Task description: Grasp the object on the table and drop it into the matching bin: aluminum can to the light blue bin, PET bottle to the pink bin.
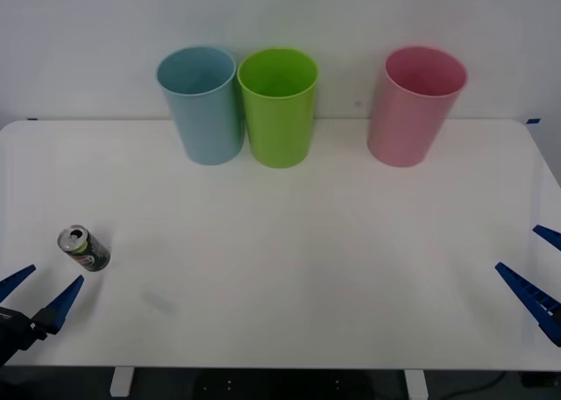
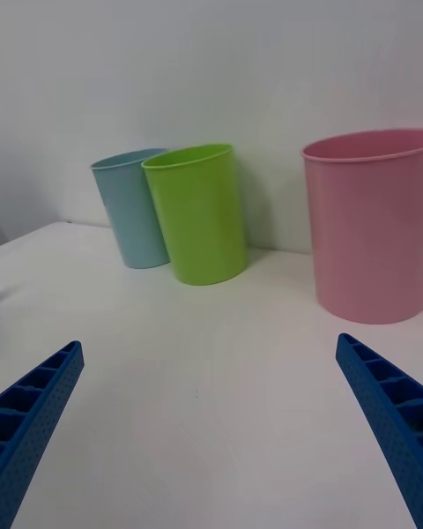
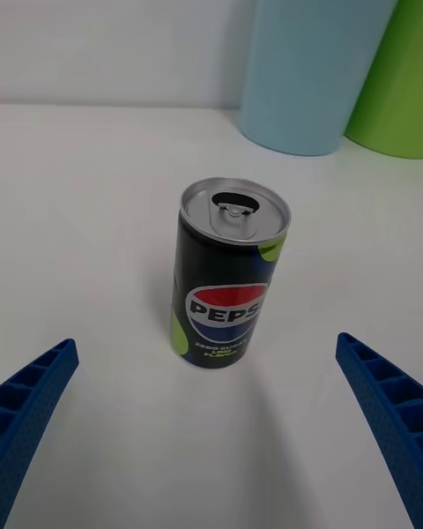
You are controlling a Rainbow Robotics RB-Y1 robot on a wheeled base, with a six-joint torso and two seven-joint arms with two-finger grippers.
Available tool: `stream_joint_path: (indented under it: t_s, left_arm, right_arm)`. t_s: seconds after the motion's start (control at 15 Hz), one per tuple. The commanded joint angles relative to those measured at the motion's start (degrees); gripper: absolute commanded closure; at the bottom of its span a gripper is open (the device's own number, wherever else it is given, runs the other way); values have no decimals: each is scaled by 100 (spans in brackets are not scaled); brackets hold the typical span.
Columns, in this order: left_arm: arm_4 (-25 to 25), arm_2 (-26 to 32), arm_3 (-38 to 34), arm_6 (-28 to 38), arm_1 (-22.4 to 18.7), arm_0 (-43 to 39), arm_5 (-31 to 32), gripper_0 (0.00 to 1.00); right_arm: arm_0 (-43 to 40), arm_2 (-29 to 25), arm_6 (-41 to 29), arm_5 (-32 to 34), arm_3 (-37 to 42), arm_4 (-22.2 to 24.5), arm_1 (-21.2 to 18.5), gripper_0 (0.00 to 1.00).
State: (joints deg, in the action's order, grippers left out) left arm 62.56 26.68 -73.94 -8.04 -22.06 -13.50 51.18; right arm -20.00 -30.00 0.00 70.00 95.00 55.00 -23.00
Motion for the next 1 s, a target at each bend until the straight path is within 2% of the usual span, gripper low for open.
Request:
stream_joint_path:
  t_s: [0.07,0.67,1.0]
  left_arm:
    - [-7,-31,477,-357,0,331,7,0]
    - [2,-207,750,-655,396,876,-451,0]
    - [2,-260,1277,-866,413,1403,-459,0]
  right_arm:
    - [0,0,0,0,0,0,0,0]
    - [0,0,0,0,0,0,0,0]
    - [0,0,0,0,0,0,0,0]
